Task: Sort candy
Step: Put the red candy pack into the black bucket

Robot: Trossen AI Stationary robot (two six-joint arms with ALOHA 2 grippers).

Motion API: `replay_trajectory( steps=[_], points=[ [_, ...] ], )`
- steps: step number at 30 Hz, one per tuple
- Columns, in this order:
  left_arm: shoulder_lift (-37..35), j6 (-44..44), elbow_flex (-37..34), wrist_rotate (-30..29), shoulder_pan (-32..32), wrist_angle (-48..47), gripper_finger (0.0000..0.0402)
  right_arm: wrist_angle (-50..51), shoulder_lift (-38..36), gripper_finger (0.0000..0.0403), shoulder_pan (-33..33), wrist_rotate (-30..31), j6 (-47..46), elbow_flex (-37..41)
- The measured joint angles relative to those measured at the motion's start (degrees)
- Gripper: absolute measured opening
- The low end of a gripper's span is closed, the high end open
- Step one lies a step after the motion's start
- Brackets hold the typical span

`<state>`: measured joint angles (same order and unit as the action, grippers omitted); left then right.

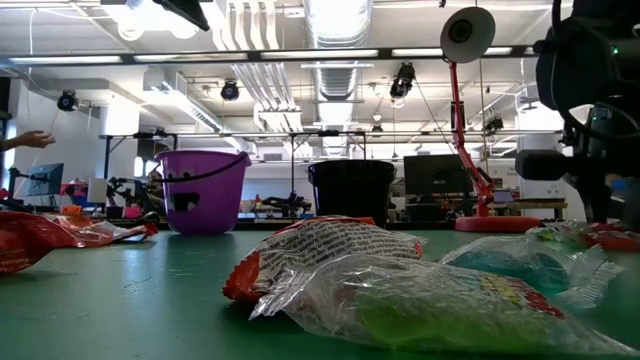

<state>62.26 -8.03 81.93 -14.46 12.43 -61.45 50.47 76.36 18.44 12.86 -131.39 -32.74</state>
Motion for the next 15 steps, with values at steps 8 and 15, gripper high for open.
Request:
replay_trajectory(
  steps=[8,15],
  points=[
    [-0.4,0.0,0.0,0.0,0.0,-0.1,0.0110,2.9,0.2,0.0034,0.0,-1.1,0.9,-2.3],
    [-1.0,0.1,0.0,-0.2,0.0,-0.1,0.0110,11.7,0.1,0.0034,0.0,-2.1,4.3,-9.1]
  ],
)
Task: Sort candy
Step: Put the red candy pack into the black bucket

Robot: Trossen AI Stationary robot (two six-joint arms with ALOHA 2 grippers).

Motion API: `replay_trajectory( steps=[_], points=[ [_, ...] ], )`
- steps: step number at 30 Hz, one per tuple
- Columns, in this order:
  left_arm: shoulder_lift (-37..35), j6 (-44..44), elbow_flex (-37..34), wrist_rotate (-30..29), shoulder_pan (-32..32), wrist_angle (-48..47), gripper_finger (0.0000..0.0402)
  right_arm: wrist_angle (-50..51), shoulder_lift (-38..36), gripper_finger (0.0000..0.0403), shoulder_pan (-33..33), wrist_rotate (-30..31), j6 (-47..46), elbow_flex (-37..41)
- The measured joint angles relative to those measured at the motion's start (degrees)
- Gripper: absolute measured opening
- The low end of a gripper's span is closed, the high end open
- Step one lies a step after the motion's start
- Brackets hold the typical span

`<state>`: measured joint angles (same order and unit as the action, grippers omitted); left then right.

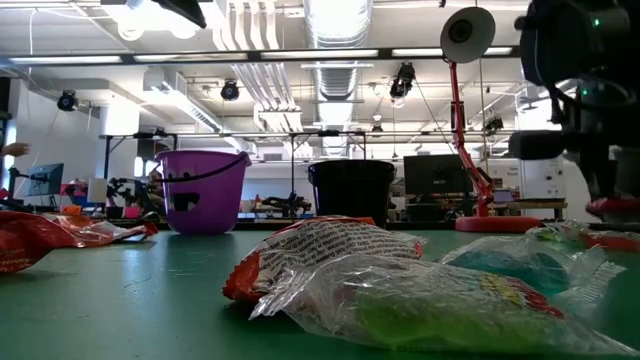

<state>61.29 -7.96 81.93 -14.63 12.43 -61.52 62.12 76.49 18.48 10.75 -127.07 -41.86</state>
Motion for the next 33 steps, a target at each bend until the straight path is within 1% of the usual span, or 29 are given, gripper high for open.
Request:
replay_trajectory(
  steps=[3,5,7,10,13,16,19,22,25,29,33],
  points=[
    [-0.3,0.1,0.0,0.0,0.0,0.0,0.0110,5.1,-0.1,0.0034,0.0,1.1,1.0,-4.1],
    [-0.6,0.1,0.0,0.0,0.0,0.0,0.0110,8.5,-0.1,0.0034,0.0,3.0,1.8,-7.0],
    [-0.8,0.1,0.0,0.0,0.1,0.0,0.0110,10.8,-0.1,0.0034,0.0,6.0,3.0,-10.0],
    [-1.2,0.1,0.0,-0.6,0.1,0.0,0.0110,11.2,-0.1,0.0034,-0.4,12.4,5.2,-14.1],
    [-1.6,-1.1,0.0,-4.1,0.1,0.1,0.0110,11.1,-0.2,0.0033,-1.8,18.3,8.2,-17.3],
    [-2.3,-2.2,0.0,-9.2,0.1,0.6,0.0110,10.9,-0.2,0.0033,-4.2,20.8,12.6,-19.7],
    [-2.8,-3.6,0.0,-13.2,0.1,1.7,0.0110,10.9,-0.2,0.0033,-7.4,21.3,18.6,-21.8],
    [-3.0,-4.2,0.0,-14.7,0.3,2.6,0.0110,10.6,-0.2,0.0033,-11.2,22.1,25.2,-23.9],
    [-3.0,-4.5,0.0,-16.4,0.9,2.6,0.0110,8.6,-0.2,0.0033,-16.1,22.3,34.3,-26.2],
    [-2.9,-5.2,0.0,-20.2,2.4,3.5,0.0110,0.9,-0.2,0.0033,-23.0,21.8,49.4,-28.5],
    [-3.0,-5.4,0.0,-24.6,4.7,5.7,0.0110,-8.1,-0.2,0.0033,-30.3,18.1,64.4,-29.9]
  ],
)
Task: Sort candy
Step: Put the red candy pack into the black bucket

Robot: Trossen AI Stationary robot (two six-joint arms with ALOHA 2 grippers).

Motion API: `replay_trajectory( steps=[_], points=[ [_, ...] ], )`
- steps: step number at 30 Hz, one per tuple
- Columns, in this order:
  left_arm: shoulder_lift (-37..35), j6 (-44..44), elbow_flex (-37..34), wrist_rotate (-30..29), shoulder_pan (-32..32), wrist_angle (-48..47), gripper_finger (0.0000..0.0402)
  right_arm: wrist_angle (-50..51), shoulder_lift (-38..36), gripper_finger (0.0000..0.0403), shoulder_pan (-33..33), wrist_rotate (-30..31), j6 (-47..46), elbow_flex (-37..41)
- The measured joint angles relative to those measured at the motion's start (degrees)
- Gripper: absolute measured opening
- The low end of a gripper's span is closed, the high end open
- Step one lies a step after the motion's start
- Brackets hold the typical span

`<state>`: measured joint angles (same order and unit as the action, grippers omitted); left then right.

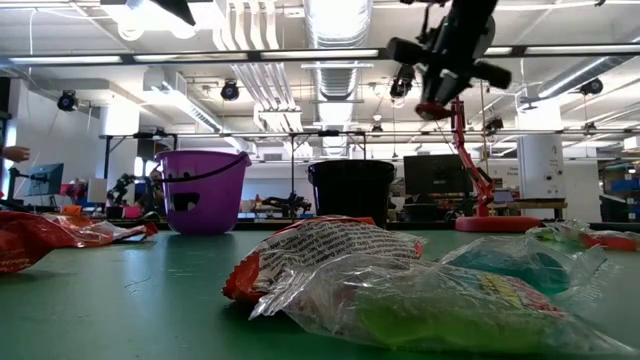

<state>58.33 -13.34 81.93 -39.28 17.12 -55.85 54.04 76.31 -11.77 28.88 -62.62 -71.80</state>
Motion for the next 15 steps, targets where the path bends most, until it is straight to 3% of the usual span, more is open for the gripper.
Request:
replay_trajectory(
  steps=[7,15],
  points=[
    [0.2,3.5,0.0,-4.3,4.8,0.9,0.0110,-12.2,0.0,0.0033,-12.2,-8.6,17.1,-1.0],
    [0.2,14.3,0.0,-10.6,7.1,-2.2,0.0110,-19.1,2.2,0.0033,-19.2,-18.0,24.9,-0.7]
  ],
)
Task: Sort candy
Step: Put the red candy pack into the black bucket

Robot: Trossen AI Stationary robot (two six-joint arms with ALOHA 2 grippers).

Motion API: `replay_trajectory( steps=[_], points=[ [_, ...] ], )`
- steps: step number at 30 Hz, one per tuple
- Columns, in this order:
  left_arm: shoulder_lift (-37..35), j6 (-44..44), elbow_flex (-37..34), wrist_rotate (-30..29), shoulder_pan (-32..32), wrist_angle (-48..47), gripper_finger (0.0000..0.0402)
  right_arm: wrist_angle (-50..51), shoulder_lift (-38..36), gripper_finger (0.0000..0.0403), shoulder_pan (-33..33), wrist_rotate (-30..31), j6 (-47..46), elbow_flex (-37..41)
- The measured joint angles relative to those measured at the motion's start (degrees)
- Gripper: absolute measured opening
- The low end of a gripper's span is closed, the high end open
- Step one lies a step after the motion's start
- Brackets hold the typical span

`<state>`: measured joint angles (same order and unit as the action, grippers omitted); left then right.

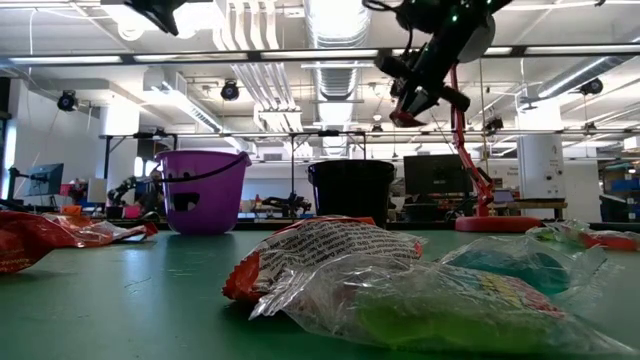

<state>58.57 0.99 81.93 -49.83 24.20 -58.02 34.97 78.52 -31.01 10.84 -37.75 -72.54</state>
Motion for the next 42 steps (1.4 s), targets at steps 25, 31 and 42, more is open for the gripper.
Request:
replay_trajectory(
  steps=[25,31,42],
  points=[
    [-0.6,1.1,0.0,-1.2,0.3,-2.9,0.0110,-5.1,13.3,0.0033,2.6,-17.2,6.9,-6.9],
    [-1.3,1.3,0.0,1.3,0.3,-3.4,0.0110,-7.0,16.3,0.0033,4.2,-16.9,6.9,-6.9],
    [-1.4,1.1,0.0,8.4,0.3,-3.4,0.0110,-7.4,17.6,0.0064,4.8,-18.4,10.4,-6.9]
  ],
)
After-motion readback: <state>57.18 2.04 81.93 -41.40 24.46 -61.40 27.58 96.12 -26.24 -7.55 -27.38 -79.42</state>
